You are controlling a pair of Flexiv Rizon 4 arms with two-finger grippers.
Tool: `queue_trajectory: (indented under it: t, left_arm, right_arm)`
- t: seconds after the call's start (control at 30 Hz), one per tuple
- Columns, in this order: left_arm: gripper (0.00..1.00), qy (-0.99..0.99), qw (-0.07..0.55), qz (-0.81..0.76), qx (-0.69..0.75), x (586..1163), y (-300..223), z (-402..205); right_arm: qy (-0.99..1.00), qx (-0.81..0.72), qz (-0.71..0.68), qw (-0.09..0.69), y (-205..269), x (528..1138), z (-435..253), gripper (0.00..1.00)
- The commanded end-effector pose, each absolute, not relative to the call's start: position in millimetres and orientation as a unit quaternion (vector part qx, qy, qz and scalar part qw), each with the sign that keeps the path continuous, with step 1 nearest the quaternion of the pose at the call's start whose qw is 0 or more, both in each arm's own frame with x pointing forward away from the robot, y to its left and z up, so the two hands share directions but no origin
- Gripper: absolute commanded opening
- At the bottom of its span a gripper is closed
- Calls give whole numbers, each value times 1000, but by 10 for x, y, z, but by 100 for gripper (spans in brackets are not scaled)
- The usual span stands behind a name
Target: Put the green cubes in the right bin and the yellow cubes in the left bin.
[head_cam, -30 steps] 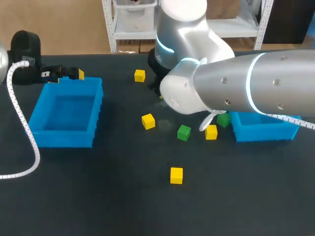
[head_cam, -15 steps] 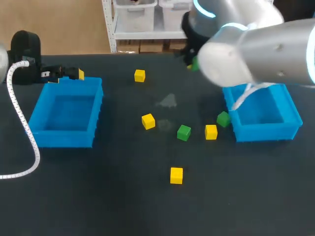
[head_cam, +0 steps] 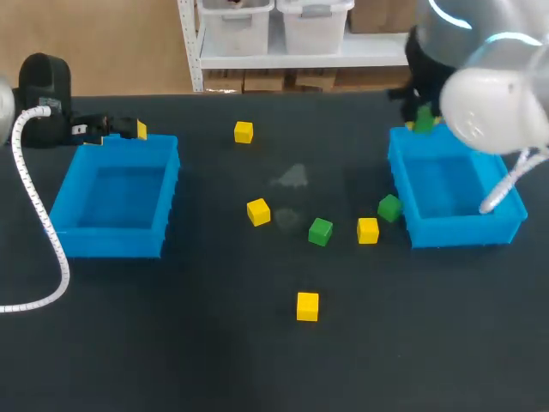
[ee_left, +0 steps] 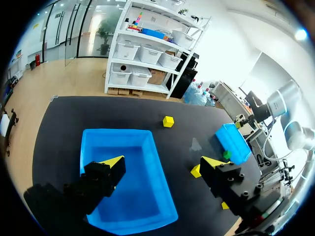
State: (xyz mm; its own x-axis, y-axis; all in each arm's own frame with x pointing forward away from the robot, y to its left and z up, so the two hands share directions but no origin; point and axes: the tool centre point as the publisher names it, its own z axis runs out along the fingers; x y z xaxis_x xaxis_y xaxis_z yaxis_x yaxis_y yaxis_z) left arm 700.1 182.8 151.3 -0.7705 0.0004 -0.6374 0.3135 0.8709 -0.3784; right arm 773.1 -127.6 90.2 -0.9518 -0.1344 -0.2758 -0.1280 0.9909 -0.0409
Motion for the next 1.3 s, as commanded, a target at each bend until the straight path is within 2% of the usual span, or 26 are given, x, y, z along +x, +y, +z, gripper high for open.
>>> queue_trajectory:
  t: [0.03,0.07,0.13,0.17,0.43,0.87,1.3]
  left_arm:
    - [100,908,330,-243,88,6997,1845,1499]
    - [100,908,330,-243,88,6997,1845,1499]
    - [100,908,330,-243,88,6997,1845,1499]
    - [100,908,330,-243,88,6997,1845,1499]
    - [100,908,330,-243,88,6997,1845,1499]
    - [100,908,330,-243,88,6997,1845,1499]
    - [100,908,330,-243,88,6997,1845,1499]
  right_arm:
    - [977,-70,-1,201,-1365,7539,721,0]
    - [978,-70,2,198,-1365,7530,689,40]
    - [979,-75,1,189,-1366,7512,638,75]
    - [979,-74,2,189,-1372,7507,623,100]
    - [975,-98,1,198,-1247,7438,793,100]
    - [952,-237,32,194,-494,6814,1135,100]
    - [920,-370,55,120,229,6275,660,100]
